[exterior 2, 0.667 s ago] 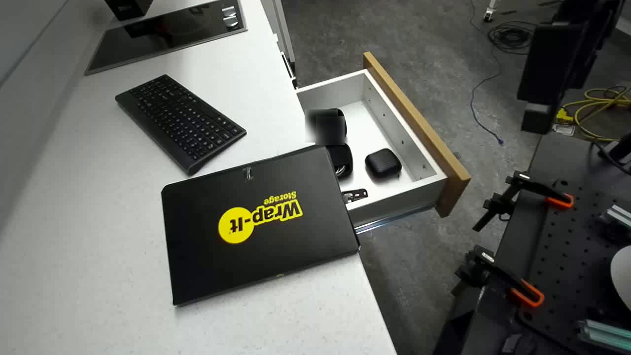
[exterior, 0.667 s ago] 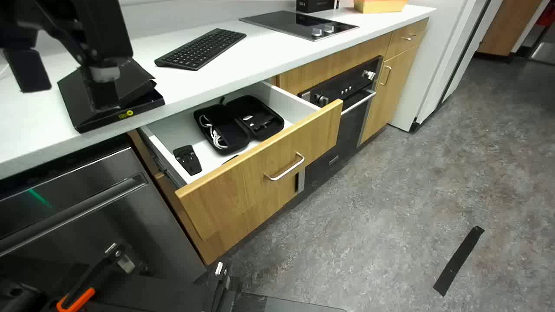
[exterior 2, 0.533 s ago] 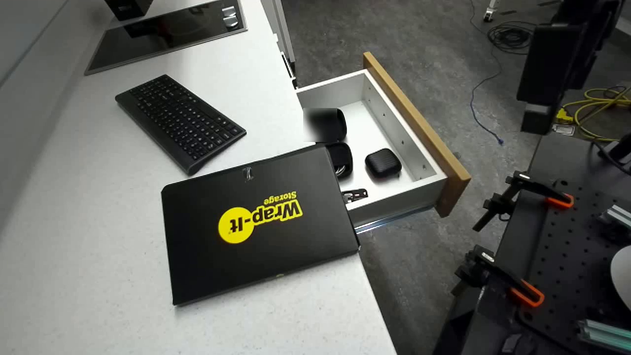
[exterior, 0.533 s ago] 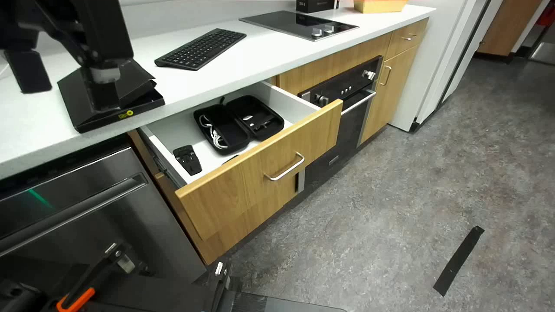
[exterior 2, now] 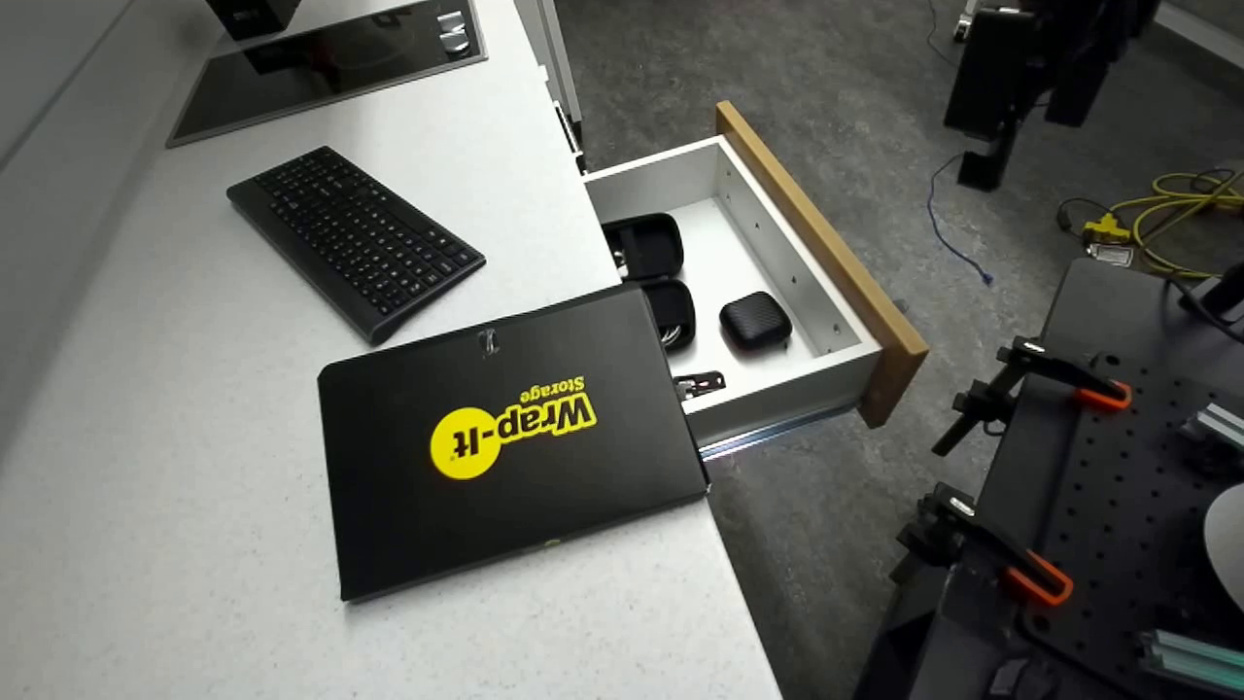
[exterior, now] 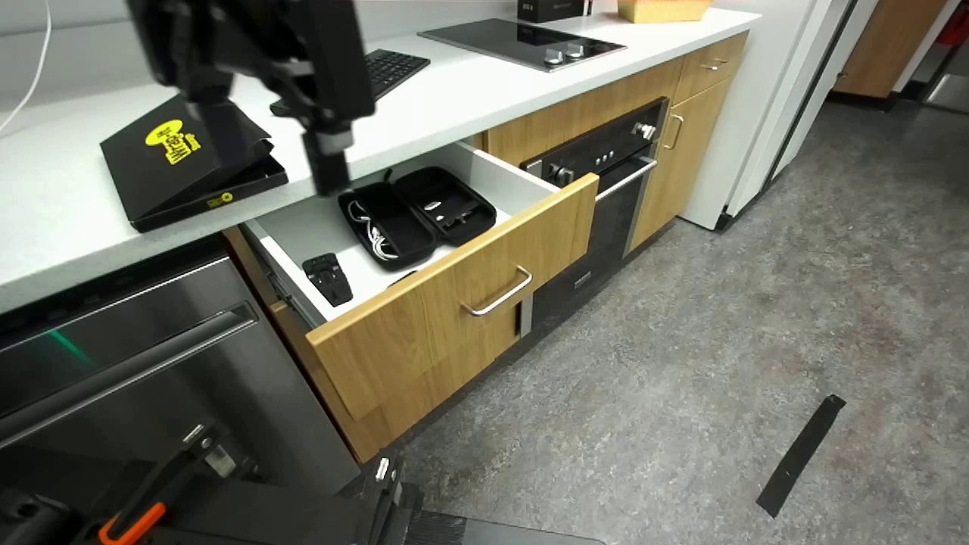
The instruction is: Close the drawer
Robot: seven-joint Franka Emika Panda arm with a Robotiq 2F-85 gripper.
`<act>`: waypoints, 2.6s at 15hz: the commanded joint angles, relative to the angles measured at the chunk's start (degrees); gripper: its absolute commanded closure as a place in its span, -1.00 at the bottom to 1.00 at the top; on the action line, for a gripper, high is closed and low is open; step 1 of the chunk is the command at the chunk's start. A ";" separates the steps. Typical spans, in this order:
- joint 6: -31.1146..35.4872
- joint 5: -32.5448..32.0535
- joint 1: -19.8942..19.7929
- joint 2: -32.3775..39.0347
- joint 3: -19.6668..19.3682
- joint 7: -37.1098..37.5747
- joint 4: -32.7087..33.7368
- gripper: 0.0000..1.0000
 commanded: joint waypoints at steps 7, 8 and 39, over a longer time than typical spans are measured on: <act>18.26 -3.72 -10.17 19.67 -9.37 2.57 7.27 -1.00; 18.27 -3.29 -10.12 22.06 -10.12 2.56 8.67 -1.00; 30.76 9.97 1.32 69.67 -6.04 17.14 41.75 -1.00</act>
